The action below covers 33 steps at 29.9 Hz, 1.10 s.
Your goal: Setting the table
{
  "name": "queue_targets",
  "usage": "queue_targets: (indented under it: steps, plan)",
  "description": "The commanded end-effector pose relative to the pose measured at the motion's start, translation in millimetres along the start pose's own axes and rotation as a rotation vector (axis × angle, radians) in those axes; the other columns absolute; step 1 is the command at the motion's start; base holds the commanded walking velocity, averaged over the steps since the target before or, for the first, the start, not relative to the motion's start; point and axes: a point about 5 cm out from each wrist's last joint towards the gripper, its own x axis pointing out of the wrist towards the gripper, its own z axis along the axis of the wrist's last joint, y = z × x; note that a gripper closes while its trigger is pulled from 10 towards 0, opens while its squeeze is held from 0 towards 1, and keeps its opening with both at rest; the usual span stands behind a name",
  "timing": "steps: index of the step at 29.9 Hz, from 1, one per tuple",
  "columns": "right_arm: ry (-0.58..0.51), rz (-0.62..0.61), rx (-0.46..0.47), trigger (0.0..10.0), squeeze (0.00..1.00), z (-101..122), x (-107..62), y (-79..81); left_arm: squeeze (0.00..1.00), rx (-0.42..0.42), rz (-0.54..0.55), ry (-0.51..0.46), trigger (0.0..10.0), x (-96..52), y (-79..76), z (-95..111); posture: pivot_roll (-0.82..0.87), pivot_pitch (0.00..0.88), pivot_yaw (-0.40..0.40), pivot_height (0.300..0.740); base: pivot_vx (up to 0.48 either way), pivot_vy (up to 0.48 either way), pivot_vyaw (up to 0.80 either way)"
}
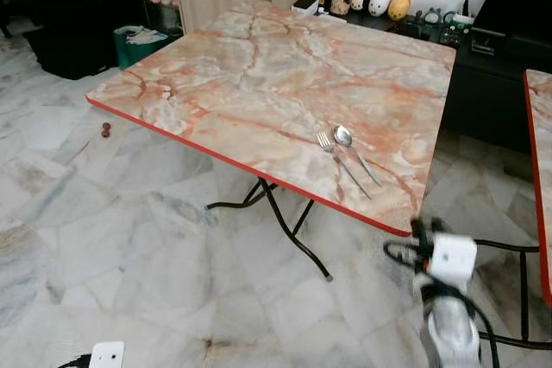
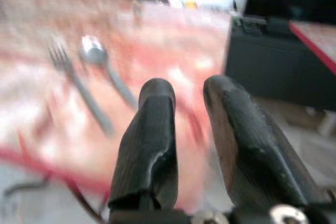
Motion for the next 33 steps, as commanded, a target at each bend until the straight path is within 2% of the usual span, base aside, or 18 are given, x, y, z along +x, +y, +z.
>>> queue_targets:
  steps: [1,2,3,4,6,7,8,11,18,19,20,21,25,33]
  plan:
    - [0.004,0.047,0.011,10.0,0.00,4,8.7,7.5,0.00,-0.008,0.000,0.008,10.0,-0.2,2.5,-1,-0.01,0.000,-0.050,0.740,0.000,0.000,0.00]
    - [-0.004,0.096,0.023,10.0,0.00,11,17.4,17.8,0.00,-0.013,0.001,0.005,10.0,-0.1,2.8,0,-0.01,0.000,-0.054,0.740,0.000,0.000,0.00]
    - [-0.004,0.096,0.023,10.0,0.00,11,17.4,17.8,0.00,-0.013,0.001,0.005,10.0,-0.1,2.8,0,-0.01,0.000,-0.054,0.740,0.000,0.000,0.00]
    - [-0.007,0.160,0.039,10.0,0.00,16,24.0,32.0,0.00,-0.024,0.005,0.003,10.0,0.0,3.4,0,0.00,0.000,-0.058,0.740,0.000,0.000,0.00]
    - [-0.007,0.187,0.045,10.0,0.00,18,26.2,38.0,0.00,-0.029,0.007,0.002,10.0,0.1,3.6,0,0.00,0.000,-0.058,0.740,0.000,0.000,0.00]
    - [-0.010,0.225,0.067,10.0,0.00,22,28.0,47.5,0.00,-0.032,0.009,0.002,10.0,0.1,3.4,0,0.00,0.000,-0.059,0.740,0.000,0.000,0.00]
    - [-0.011,0.237,0.068,10.0,1.00,22,28.3,50.2,0.00,-0.032,0.009,0.002,10.0,0.1,3.2,0,0.00,0.000,-0.059,0.740,0.000,0.000,0.00]
    - [-0.011,0.268,0.087,10.0,1.00,23,28.6,56.6,0.00,-0.032,0.009,0.004,10.0,0.1,2.5,0,0.00,0.000,-0.056,0.740,0.000,0.000,0.00]
    - [-0.016,0.287,0.076,10.0,1.00,29,36.5,60.7,0.00,-0.047,0.008,0.005,10.0,-0.1,1.4,-1,0.00,0.000,-0.057,0.740,0.000,0.000,0.00]
    - [-0.018,0.281,0.081,10.0,0.23,31,38.2,60.2,0.00,-0.050,0.008,0.005,10.0,-0.2,1.4,-1,0.00,0.000,-0.060,0.740,0.000,0.000,0.00]
    - [-0.020,0.278,0.085,10.0,0.23,32,39.4,60.0,0.00,-0.051,0.008,0.005,10.0,-0.2,1.5,-1,0.00,0.000,-0.061,0.740,0.000,0.000,0.00]
    - [-0.023,0.276,0.088,10.0,0.00,34,41.2,60.1,0.00,-0.052,0.007,0.005,10.0,-0.3,1.7,-2,0.00,0.000,-0.061,0.740,0.000,0.000,0.00]
    - [-0.021,0.274,0.103,10.0,0.00,35,43.7,61.6,0.00,-0.061,0.000,0.004,10.0,-0.4,1.6,-2,0.01,0.000,-0.063,0.740,0.063,0.000,0.00]
    - [-0.022,0.293,0.101,10.0,0.00,37,45.4,68.8,0.00,-0.047,-0.002,0.008,10.0,-0.6,-2.4,-3,0.01,0.000,-0.066,0.740,0.382,0.000,0.00]
